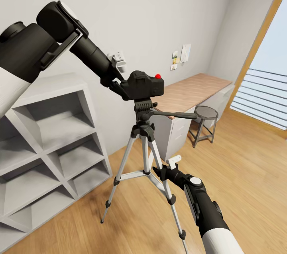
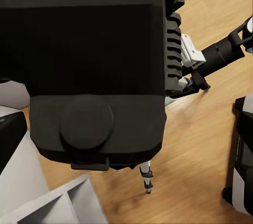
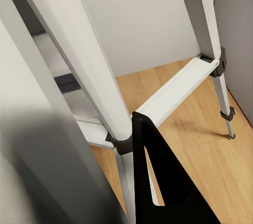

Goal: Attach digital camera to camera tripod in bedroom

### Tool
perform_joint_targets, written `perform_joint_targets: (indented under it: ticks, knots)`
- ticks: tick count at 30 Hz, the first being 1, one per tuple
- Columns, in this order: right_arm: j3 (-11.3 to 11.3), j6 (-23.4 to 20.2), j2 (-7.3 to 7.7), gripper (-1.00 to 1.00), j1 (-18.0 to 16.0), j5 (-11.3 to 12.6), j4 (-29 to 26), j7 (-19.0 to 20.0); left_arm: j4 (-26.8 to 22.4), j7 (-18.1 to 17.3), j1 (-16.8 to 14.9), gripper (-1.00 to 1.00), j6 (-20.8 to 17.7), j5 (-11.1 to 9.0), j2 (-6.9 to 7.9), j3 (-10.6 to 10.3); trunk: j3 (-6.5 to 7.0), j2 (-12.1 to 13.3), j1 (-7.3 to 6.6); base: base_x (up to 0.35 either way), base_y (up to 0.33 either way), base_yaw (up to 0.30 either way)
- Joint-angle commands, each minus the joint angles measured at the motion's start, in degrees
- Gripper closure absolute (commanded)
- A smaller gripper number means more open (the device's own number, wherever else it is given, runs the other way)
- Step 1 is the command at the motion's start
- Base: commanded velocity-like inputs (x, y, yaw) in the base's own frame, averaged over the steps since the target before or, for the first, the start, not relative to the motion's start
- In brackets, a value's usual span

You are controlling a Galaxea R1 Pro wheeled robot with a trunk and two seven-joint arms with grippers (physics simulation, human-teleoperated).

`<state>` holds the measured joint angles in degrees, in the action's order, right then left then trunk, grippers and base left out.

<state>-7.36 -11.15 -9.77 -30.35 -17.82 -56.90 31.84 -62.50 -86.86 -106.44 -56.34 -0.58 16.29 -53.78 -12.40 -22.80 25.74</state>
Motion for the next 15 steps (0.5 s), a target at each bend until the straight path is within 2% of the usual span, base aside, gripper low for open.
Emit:
perform_joint_targets:
  ticks: [1,5,8,9,14,15]
  knots:
    - [-0.19,-0.24,-0.07,1.0,-0.05,-4.15,-0.05,0.43,0.02,-0.18,-0.11,-1.0,-0.61,-0.1,0.06,-0.06,-0.13,-0.12,0.04,0.0,0.0,0.0]
    - [-0.19,-0.27,-0.07,1.0,-0.03,-4.15,-0.05,0.45,0.18,-0.16,-0.12,-1.0,-0.61,-0.29,0.12,0.66,-0.13,-0.12,0.04,0.0,0.0,0.0]
    - [-0.19,-0.27,-0.07,1.0,-0.05,-4.15,-0.05,0.45,0.27,-0.16,-0.12,-1.0,-0.61,-0.36,0.22,2.62,-0.13,-0.12,0.04,0.0,0.0,0.0]
    - [-0.19,-0.27,-0.07,1.0,-0.05,-4.15,-0.05,0.44,0.35,-0.16,-0.11,-1.0,-0.61,-0.37,0.41,4.84,-0.13,-0.12,0.04,0.0,0.0,0.0]
    - [-0.19,-0.28,-0.07,1.0,-0.05,-4.18,-0.05,0.42,0.62,-0.14,-0.12,-1.0,-0.58,-0.38,1.49,11.52,-0.13,-0.12,0.04,0.0,0.0,0.0]
    - [-0.19,-0.26,-0.07,1.0,-0.05,-4.2,-0.05,0.44,0.67,-0.14,-0.13,-1.0,-0.59,-0.41,2.04,13.66,-0.13,-0.12,0.04,0.0,0.0,0.0]
